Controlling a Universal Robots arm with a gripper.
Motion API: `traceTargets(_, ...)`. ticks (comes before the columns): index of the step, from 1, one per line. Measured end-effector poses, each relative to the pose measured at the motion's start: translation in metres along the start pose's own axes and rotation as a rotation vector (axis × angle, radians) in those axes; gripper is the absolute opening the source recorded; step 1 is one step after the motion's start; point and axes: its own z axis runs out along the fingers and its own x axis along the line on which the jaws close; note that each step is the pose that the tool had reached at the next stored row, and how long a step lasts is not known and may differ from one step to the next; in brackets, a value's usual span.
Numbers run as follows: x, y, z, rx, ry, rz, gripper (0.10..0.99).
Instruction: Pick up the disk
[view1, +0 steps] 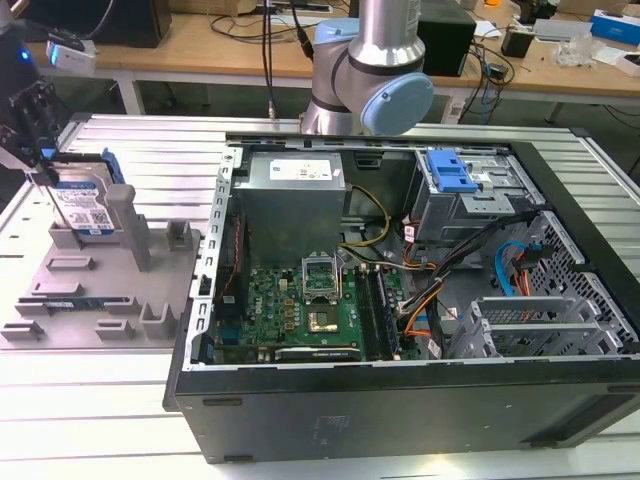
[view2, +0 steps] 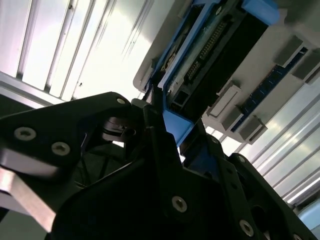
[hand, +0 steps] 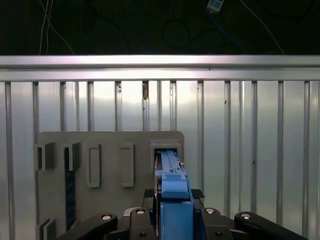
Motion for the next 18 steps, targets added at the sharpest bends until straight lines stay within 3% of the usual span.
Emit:
traceTargets(2,0.0,-0.0001,-0.0191,0.0,0.0,0.0,0.365)
traceTargets(3,0.0,-0.0001,-0.0251,0.0,0.0,0.0,0.365)
traceTargets(18,-0.0001,-0.0006,-0.1059,0.0,-0.0001,-0.003,0.365)
